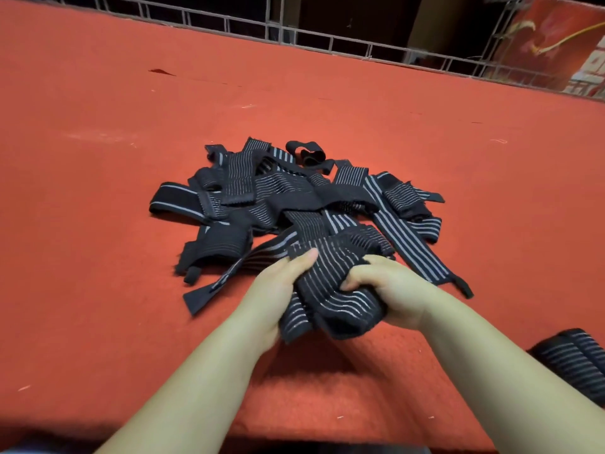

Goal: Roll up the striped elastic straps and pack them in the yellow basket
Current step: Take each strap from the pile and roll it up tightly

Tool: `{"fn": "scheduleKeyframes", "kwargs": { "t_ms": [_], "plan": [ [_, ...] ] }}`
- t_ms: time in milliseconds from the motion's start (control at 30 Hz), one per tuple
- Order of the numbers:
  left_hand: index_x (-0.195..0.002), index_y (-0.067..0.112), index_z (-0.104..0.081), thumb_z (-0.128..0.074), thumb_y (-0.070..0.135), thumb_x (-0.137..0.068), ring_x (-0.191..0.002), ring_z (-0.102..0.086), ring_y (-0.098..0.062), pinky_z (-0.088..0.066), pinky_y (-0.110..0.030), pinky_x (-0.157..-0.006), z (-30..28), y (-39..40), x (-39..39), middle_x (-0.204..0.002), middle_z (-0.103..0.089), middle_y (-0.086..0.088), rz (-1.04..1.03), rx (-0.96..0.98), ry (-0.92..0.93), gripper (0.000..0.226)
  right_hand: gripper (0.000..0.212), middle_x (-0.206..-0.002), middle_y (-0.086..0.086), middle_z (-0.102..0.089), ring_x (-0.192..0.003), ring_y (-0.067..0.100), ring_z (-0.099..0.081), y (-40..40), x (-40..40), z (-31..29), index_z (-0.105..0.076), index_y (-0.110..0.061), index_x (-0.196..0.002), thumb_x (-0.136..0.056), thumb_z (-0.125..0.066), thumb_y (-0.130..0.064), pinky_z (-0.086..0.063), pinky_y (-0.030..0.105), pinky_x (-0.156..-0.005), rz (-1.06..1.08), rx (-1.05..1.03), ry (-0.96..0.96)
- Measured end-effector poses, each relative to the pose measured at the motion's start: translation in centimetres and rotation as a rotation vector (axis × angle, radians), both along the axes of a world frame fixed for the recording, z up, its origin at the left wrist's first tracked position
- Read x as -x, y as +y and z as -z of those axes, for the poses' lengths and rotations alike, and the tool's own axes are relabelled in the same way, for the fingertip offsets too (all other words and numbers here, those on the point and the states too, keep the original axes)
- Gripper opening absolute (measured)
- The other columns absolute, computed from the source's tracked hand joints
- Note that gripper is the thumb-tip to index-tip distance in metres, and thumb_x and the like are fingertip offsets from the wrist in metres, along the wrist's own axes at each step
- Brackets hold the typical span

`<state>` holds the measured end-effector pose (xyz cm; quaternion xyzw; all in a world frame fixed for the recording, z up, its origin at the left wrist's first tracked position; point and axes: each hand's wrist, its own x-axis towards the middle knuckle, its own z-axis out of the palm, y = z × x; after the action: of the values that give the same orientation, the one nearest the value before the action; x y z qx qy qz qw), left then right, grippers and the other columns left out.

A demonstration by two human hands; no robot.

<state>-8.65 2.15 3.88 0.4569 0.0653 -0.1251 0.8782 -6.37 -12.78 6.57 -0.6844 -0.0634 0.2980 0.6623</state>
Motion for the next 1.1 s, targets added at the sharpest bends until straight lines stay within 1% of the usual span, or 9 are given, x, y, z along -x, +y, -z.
{"fn": "scheduleKeyframes", "kwargs": {
  "t_ms": [100, 200, 267, 367, 467, 567, 767, 967, 1100],
  "plan": [
    [-0.104, 0.007, -0.067, -0.056, 0.012, -0.088, -0.095, -0.068, -0.022, -0.055, -0.032, -0.085, 1.0, 0.4, 0.6, -0.103, -0.072, -0.01, -0.034, -0.178, -0.121, 0.02, 0.028, -0.086, 0.008, -0.072, -0.081, 0.023, -0.065, -0.4, 0.5, 0.3, -0.075, -0.012, -0.08, -0.059, -0.058, -0.019, -0.05, 0.032, -0.082, -0.02, -0.034, 0.097],
    [-0.093, 0.014, -0.068, -0.06, 0.01, -0.087, -0.085, -0.068, -0.005, -0.051, -0.018, -0.075, 1.4, 1.1, 1.5, -0.089, -0.074, 0.006, -0.003, -0.409, -0.298, 0.011, 0.053, -0.109, 0.005, -0.07, -0.102, 0.022, -0.062, -0.8, 0.8, 0.4, -0.072, -0.018, -0.106, -0.069, -0.059, -0.053, -0.043, 0.039, -0.095, -0.074, 0.007, 0.237],
    [-0.091, 0.016, -0.067, -0.062, 0.007, -0.086, -0.078, -0.066, -0.001, -0.05, -0.015, -0.07, 1.5, 1.1, 2.3, -0.082, -0.073, 0.009, 0.125, -0.456, -0.35, 0.011, 0.051, -0.111, 0.005, -0.07, -0.102, 0.021, -0.064, -0.6, 1.1, 0.6, -0.068, -0.016, -0.112, -0.079, -0.052, -0.051, -0.047, 0.036, -0.092, -0.03, -0.004, 0.294],
    [-0.088, 0.019, -0.067, -0.067, 0.014, -0.085, -0.078, -0.065, -0.006, -0.052, -0.022, -0.074, 2.4, 1.1, 3.2, -0.082, -0.071, 0.006, 0.267, -0.56, -0.382, 0.005, 0.011, -0.08, 0.006, -0.07, -0.069, 0.015, -0.066, 0.2, 1.4, 1.5, -0.068, -0.01, -0.089, -0.085, -0.06, -0.017, -0.054, 0.03, -0.075, 0.255, -0.116, 0.263],
    [-0.083, 0.018, -0.066, -0.062, 0.012, -0.088, -0.074, -0.062, -0.005, -0.05, -0.023, -0.072, 2.9, 1.3, 3.6, -0.076, -0.069, 0.009, 0.27, -0.588, -0.334, 0.009, 0.014, -0.057, -0.001, -0.064, -0.042, 0.005, -0.051, -0.1, 0.3, 2.5, -0.062, -0.012, -0.079, -0.092, -0.056, -0.008, -0.046, 0.016, -0.045, 0.558, -0.164, 0.185],
    [-0.088, 0.014, -0.067, -0.059, 0.012, -0.089, -0.076, -0.065, -0.008, -0.052, -0.022, -0.072, 3.1, 1.9, 3.8, -0.081, -0.072, 0.003, 0.186, -0.538, -0.258, 0.008, 0.017, -0.052, -0.004, -0.064, -0.037, 0.001, -0.049, -1.5, -1.3, 1.8, -0.059, -0.015, -0.077, -0.093, -0.055, -0.012, -0.042, 0.012, -0.041, 0.755, -0.204, 0.108],
    [-0.095, 0.014, -0.067, -0.057, 0.014, -0.089, -0.08, -0.068, -0.009, -0.052, -0.026, -0.077, 2.8, 2.4, 3.6, -0.087, -0.074, 0.002, -0.049, -0.41, -0.166, 0.012, 0.019, -0.062, -0.005, -0.067, -0.047, 0.003, -0.053, -3.7, -4.3, -0.8, -0.062, -0.016, -0.08, -0.095, -0.054, -0.026, -0.045, 0.017, -0.047, 0.805, -0.216, -0.066],
    [-0.094, 0.014, -0.068, -0.057, 0.015, -0.089, -0.085, -0.069, -0.014, -0.051, -0.031, -0.082, 2.7, 2.3, 3.6, -0.092, -0.074, -0.001, -0.145, -0.332, -0.145, 0.012, 0.04, -0.059, 0.005, -0.068, -0.053, 0.015, -0.065, -2.2, -1.5, 5.3, -0.058, -0.007, -0.084, -0.094, -0.047, -0.044, -0.052, 0.023, -0.043, 0.607, -0.016, 0.535],
    [-0.101, 0.013, -0.068, -0.056, 0.015, -0.09, -0.095, -0.069, -0.02, -0.051, -0.038, -0.091, 3.0, 2.3, 3.4, -0.099, -0.073, -0.004, -0.18, -0.313, -0.092, 0.016, 0.043, -0.068, 0.0, -0.066, -0.07, 0.015, -0.059, 0.2, -0.5, 3.5, -0.065, -0.013, -0.087, -0.087, -0.051, -0.054, -0.046, 0.027, -0.06, 0.378, -0.005, 0.313]
  ]
}}
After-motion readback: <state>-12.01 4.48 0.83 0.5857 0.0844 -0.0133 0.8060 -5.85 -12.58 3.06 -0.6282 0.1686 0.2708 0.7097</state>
